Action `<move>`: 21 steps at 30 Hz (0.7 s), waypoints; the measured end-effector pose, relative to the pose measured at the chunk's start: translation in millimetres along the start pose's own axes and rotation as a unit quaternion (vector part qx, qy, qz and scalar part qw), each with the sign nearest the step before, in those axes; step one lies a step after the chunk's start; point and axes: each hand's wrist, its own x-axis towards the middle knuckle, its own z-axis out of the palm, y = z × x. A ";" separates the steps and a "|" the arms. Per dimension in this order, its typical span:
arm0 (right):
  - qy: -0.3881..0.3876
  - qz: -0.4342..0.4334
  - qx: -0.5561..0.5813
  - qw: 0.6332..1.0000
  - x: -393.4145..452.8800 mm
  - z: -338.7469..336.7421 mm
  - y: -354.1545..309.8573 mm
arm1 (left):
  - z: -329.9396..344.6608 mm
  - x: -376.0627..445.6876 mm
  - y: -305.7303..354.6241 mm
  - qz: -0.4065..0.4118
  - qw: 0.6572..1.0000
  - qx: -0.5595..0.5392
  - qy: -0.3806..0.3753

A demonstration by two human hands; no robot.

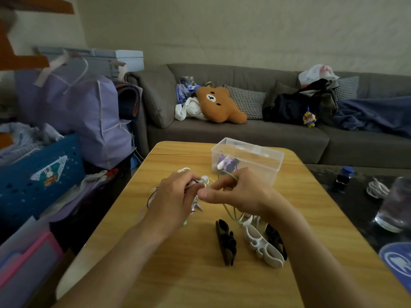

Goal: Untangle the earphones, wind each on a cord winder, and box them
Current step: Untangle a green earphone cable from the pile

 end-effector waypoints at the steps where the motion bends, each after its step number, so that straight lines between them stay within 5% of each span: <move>1: 0.009 -0.026 0.011 1.000 -0.3 0.1 0.9 | 0.2 -1.0 3.5 0.004 1.000 0.001 -0.004; 4: 0.085 -0.095 0.090 0.988 2.2 4.8 6.5 | 1.5 -2.8 13.1 -0.007 1.000 -0.021 -0.022; 9: 0.185 -0.090 0.237 0.949 4.4 -1.8 2.2 | 3.9 -3.9 17.1 -0.048 0.995 -0.073 -0.042; 14: 0.177 -0.044 0.462 0.868 3.6 -5.6 -4.0 | 5.0 -2.5 19.1 -0.009 0.998 -0.065 -0.023; 21: 0.248 -0.022 0.510 0.823 3.4 -15.8 0.0 | -0.7 -1.4 18.7 0.001 0.994 -0.113 -0.016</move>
